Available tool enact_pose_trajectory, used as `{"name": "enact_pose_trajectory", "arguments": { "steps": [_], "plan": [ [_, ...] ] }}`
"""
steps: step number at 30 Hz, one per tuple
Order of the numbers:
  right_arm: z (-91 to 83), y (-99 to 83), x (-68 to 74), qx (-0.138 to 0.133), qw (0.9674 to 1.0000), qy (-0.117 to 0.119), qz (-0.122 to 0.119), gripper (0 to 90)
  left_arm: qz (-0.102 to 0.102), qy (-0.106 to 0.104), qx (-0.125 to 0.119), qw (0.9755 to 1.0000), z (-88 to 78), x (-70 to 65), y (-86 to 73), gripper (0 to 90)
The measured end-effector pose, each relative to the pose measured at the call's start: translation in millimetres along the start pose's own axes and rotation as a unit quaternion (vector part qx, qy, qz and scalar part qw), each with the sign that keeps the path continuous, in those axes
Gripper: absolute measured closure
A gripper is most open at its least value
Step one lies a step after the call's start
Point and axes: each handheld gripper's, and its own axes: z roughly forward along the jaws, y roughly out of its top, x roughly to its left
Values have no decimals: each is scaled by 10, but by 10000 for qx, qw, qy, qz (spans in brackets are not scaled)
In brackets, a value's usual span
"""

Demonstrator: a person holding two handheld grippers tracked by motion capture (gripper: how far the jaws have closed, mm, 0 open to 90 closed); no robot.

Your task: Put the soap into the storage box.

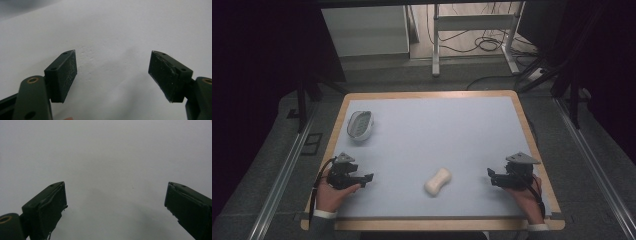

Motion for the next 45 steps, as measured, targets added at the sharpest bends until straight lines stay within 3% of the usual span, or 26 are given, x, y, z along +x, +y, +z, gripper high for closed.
{"name": "enact_pose_trajectory", "arguments": {
  "steps": [8, 11, 24, 30, 35, 39, 45],
  "plan": [
    [-43, -4, -3, 66, 10000, 59, -36, 49, 20, 27, -25, 10000, -19, -29, -12, 244],
    [-96, 2, -49, -27, 10000, 43, 55, 51, 96, 19, -165, 9998, -51, -94, 15, 259],
    [-127, -60, -102, -133, 9996, 223, 148, 65, 156, 166, -197, 9995, -88, -181, 56, 268],
    [-149, -66, -118, -132, 9995, 197, 221, 71, 135, 71, -289, 9995, -135, -259, 95, 251],
    [-171, -57, -107, -156, 9996, 139, 194, 71, 353, 79, -330, 9988, -267, -420, 183, 239],
    [-178, -54, -120, -190, 9995, 96, 235, 72, 373, 143, -349, 9986, -333, -439, 262, 242],
    [-170, -64, -123, -145, 9995, -74, 268, 72, 424, 46, -329, 9985, -362, -512, 377, 251]
  ]
}}
